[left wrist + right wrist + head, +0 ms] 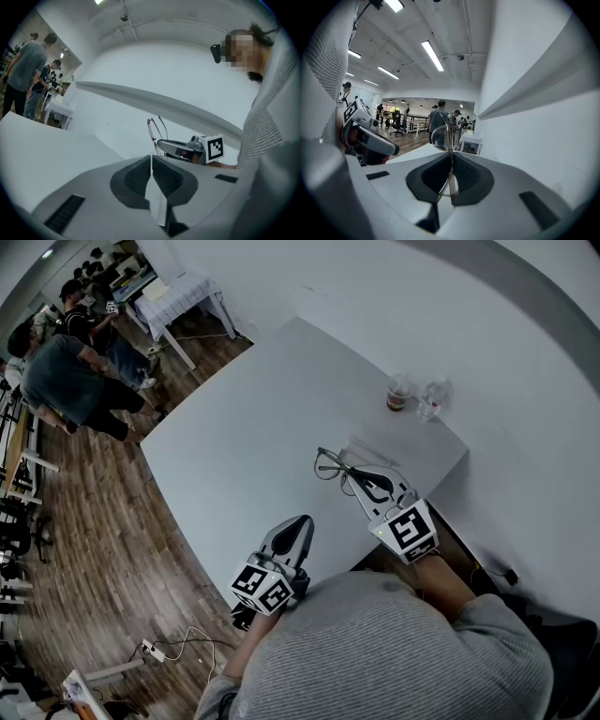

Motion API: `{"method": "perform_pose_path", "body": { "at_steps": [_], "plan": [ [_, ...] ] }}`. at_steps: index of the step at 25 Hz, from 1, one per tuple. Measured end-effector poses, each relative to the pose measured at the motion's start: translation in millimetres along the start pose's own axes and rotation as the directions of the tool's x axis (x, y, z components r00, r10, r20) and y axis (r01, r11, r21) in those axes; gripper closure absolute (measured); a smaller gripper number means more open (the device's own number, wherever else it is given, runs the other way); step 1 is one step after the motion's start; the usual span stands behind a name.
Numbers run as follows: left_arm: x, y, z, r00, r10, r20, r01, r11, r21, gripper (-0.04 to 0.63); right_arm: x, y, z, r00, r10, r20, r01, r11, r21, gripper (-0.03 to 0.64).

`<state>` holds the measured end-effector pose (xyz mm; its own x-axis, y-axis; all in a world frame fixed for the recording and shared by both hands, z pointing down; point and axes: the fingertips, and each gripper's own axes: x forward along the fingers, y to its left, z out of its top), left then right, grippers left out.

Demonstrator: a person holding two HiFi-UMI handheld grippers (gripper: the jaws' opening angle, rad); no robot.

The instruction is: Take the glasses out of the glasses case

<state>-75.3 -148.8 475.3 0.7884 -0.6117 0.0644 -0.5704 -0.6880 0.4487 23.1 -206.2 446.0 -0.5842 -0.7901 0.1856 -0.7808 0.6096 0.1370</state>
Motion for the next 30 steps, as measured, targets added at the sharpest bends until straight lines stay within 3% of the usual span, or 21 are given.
{"method": "perform_pose_path", "body": {
  "at_steps": [12,30],
  "plan": [
    [5,6,-1,1.0,0.008,-0.004,-0.008,1.0,-0.006,0.575,-10,8,11,0.999,0.022,0.038,-0.024,0.999,0.048,0.594],
    [5,7,-1,1.0,0.013,-0.002,-0.013,1.0,-0.009,0.575,-7,6,16,0.999,0.023,0.047,-0.025,0.999,0.047,0.594]
  ]
}}
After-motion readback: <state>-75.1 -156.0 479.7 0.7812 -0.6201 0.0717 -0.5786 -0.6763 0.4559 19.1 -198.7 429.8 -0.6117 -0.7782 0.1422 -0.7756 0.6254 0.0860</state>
